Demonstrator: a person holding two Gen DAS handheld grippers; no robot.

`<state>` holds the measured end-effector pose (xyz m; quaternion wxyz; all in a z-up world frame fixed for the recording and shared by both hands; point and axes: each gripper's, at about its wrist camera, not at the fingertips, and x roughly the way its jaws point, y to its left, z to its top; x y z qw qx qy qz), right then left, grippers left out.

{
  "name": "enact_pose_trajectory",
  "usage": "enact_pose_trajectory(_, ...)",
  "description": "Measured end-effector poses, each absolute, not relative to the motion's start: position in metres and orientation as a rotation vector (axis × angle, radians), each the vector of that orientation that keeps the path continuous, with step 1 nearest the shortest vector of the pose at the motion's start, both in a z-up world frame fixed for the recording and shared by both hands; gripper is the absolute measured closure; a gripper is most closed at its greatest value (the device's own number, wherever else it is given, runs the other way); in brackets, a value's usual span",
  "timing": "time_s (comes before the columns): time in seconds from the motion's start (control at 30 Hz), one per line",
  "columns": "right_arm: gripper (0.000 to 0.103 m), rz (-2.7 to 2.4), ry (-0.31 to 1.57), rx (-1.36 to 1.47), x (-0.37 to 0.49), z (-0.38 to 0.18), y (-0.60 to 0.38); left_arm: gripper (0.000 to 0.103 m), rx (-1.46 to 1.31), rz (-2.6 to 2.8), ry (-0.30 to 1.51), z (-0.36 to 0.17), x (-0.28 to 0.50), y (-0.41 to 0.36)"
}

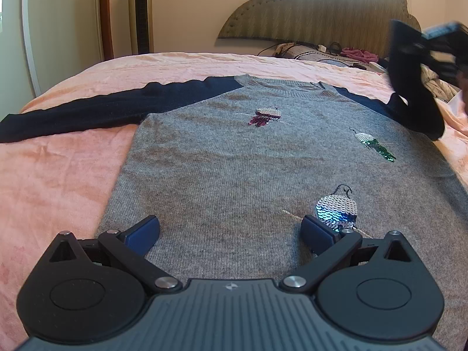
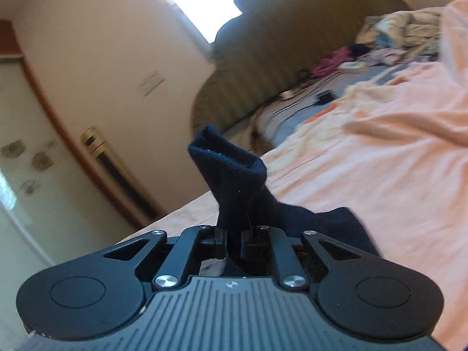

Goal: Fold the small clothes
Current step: 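Grasp the navy sleeve cuff with the right tool and lift it, then lay the navy sleeve across the grey body and open the right tool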

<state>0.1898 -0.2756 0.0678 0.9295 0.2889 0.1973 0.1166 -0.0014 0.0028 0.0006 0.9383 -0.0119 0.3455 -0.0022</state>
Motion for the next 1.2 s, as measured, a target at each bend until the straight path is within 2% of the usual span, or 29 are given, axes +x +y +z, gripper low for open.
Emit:
enact_pose_trajectory(0.1,0.088,0.318,0.472,0.553,0.207,0.052,-0.208,0.0,-0.026,-0.007,0.705,0.001,-0.001,0.003)
enact_pose_trajectory(0.17,0.078,0.328,0.552,0.587,0.213,0.035,-0.177,0.0,-0.024,-0.01,0.706,0.001,-0.002,0.003)
enact_pose_trajectory(0.2,0.052,0.322,0.575,0.597,0.21,0.03,-0.168,0.0,-0.024,-0.012,0.705,0.001,-0.002,0.004)
enact_pose_trajectory(0.23,0.033,0.314,0.566,0.607,0.198,0.029,-0.16,0.0,-0.026,-0.014,0.705,0.001,-0.002,0.005)
enact_pose_trajectory(0.37,0.034,0.348,0.547,0.608,0.146,0.025,-0.17,0.0,-0.038,-0.039,0.705,0.004,-0.003,0.008)
enact_pose_trajectory(0.5,0.031,0.287,0.555,0.557,0.103,0.007,-0.208,0.0,-0.225,-0.222,0.723,0.027,0.013,0.021)
enact_pose_trajectory(0.67,0.029,0.247,0.533,0.629,0.081,-0.019,-0.236,0.0,-0.376,-0.302,0.762,0.047,0.103,0.015)
enact_pose_trajectory(0.73,0.021,0.255,0.524,0.625,0.081,-0.02,-0.234,0.0,-0.418,-0.246,0.808,0.037,0.141,0.013)
enact_pose_trajectory(0.8,0.019,0.264,0.523,0.622,0.082,-0.021,-0.232,0.002,-0.504,-0.237,0.861,0.026,0.172,0.012)
enact_pose_trajectory(0.87,0.016,0.279,0.514,0.64,0.082,-0.022,-0.234,0.021,-0.52,-0.199,0.885,0.016,0.192,0.006)
enact_pose_trajectory(0.93,0.016,0.287,0.505,0.661,0.082,-0.022,-0.237,0.06,-0.407,-0.118,0.868,0.017,0.2,-0.009)
enact_pose_trajectory(1.0,0.016,0.291,0.5,0.67,0.083,-0.022,-0.238,0.08,-0.308,-0.067,0.876,0.017,0.205,-0.02)
enact_pose_trajectory(1.03,0.016,0.291,0.499,0.67,0.083,-0.021,-0.237,0.087,-0.291,-0.059,0.872,0.018,0.205,-0.02)
enact_pose_trajectory(1.07,0.015,0.292,0.499,0.67,0.083,-0.021,-0.237,0.09,-0.294,-0.059,0.865,0.021,0.205,-0.018)
enact_pose_trajectory(1.1,0.015,0.294,0.498,0.671,0.082,-0.021,-0.237,0.1,-0.302,-0.061,0.848,0.028,0.203,-0.013)
enact_pose_trajectory(1.2,0.015,0.296,0.497,0.671,0.082,-0.022,-0.237,0.1,-0.277,-0.031,0.754,0.052,0.198,0.007)
